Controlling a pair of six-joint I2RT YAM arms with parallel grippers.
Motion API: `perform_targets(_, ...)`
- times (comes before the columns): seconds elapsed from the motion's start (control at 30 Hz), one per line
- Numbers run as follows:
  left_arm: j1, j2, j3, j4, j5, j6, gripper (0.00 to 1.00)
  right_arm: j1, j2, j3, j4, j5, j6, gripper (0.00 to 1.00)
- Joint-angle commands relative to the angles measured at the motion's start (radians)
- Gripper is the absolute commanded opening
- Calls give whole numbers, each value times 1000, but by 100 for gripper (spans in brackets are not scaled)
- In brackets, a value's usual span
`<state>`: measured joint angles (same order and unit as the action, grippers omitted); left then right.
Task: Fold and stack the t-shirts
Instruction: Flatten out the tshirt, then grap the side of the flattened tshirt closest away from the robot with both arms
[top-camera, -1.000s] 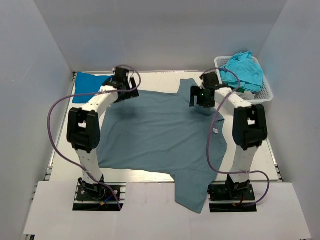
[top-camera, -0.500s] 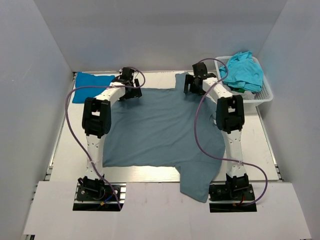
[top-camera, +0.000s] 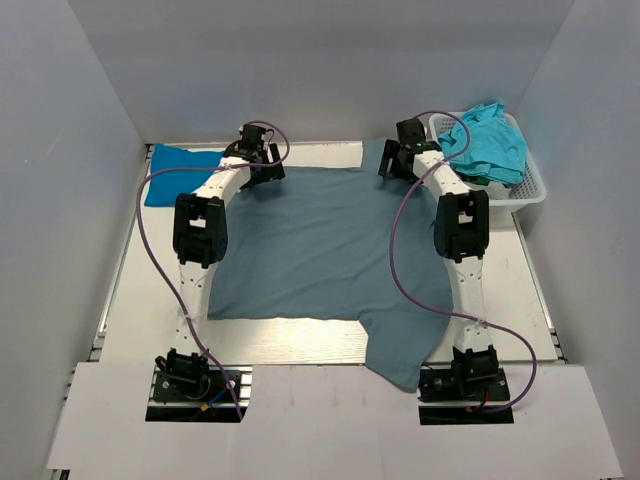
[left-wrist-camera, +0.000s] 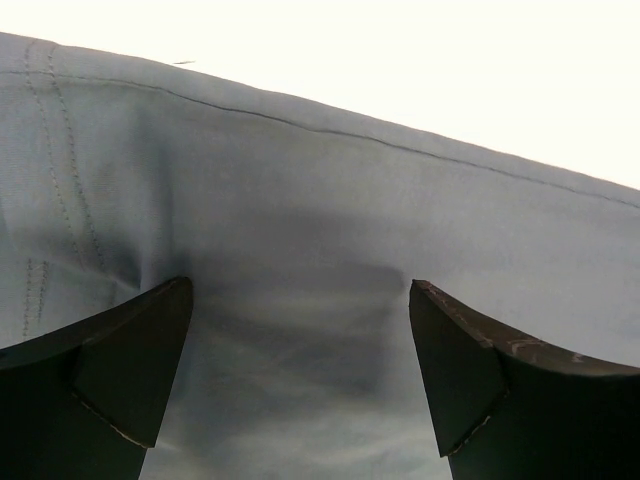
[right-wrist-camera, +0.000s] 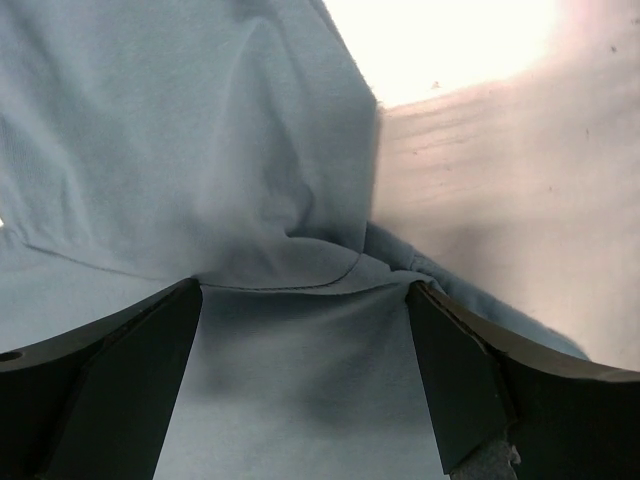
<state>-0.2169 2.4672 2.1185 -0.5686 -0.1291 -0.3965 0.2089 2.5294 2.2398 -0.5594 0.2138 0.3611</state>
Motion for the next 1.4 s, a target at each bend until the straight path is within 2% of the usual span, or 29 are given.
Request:
perform_targets(0.0, 8, -20, 37, -8, 57, 16, 99, -3, -20, 20, 48, -10, -103, 90)
perform_targets(0.2, 8, -157, 46, -7, 57, 35, 99, 32, -190, 0, 67, -47, -241, 90)
perform_targets(0.27, -2, -244, 20, -43, 37, 35, 99, 46, -289, -61, 56, -45, -241, 90)
perform_targets(0.3, -2, -278, 2, -59, 25, 35, 99, 55, -319, -150, 52, -39, -222, 90)
perform_targets(0.37, -13, -359, -93, -115, -23, 2, 99, 66, -454, -225, 43, 22, -182, 90)
perform_targets(0.4, -13, -455, -138, -140, -46, -20, 99, 66, -487, -365, 30, 24, -128, 90)
perform_targets(0.47, -13, -564, -320, -178, -72, -111, 99, 67, -639, -465, 24, 29, -67, 90)
perform_targets(0.5, -13, -623, -394, -188, -93, -140, 99, 66, -708, -593, -18, 27, -47, 90)
perform_targets(0.53, -3, -748, -548, -188, -93, -169, 99, 69, -736, -635, -45, 15, -30, 90)
perform_targets(0.57, -2, -811, -627, -188, -93, -214, 99, 73, -830, -675, -60, 6, -1, 90)
perform_targets(0.6, -2, -871, -700, -174, -107, -237, 99, 75, -859, -798, -107, -4, 9, 90)
perform_targets(0.63, -2, -928, -826, -174, -121, -267, 99, 86, -889, -839, -117, -52, 4, 90)
perform_targets(0.67, -2, -1029, -882, -183, -121, -318, 99, 92, -984, -915, -143, -71, -2, 90)
perform_targets(0.7, -2, -1074, -981, -201, -121, -346, 99, 107, -1010, -989, -169, -117, -2, 90)
perform_targets(0.83, -2, -1217, -1146, -319, -130, -468, 99, 225, -1202, -1161, -256, -182, -80, 90)
perform_targets(0.93, 7, -1286, -1219, -453, -162, -571, 99, 432, -1287, -1258, -290, -247, -59, 90)
perform_targets(1.0, 7, -1320, -1276, -497, -171, -614, 99, 510, -1287, -1278, -304, -246, 4, 90)
perform_targets(1.03, 7, -1343, -1292, -511, -172, -633, 99, 635, -1278, -1277, -345, -223, 50, 90)
perform_targets(1.17, 7, -1354, -1356, -511, -159, -676, 99, 843, -1219, -1254, -454, -82, 194, 90)
perform_targets(1.37, 27, -1364, -1399, -491, -178, -700, 99, 955, -1328, -1428, -448, -83, 387, 90)
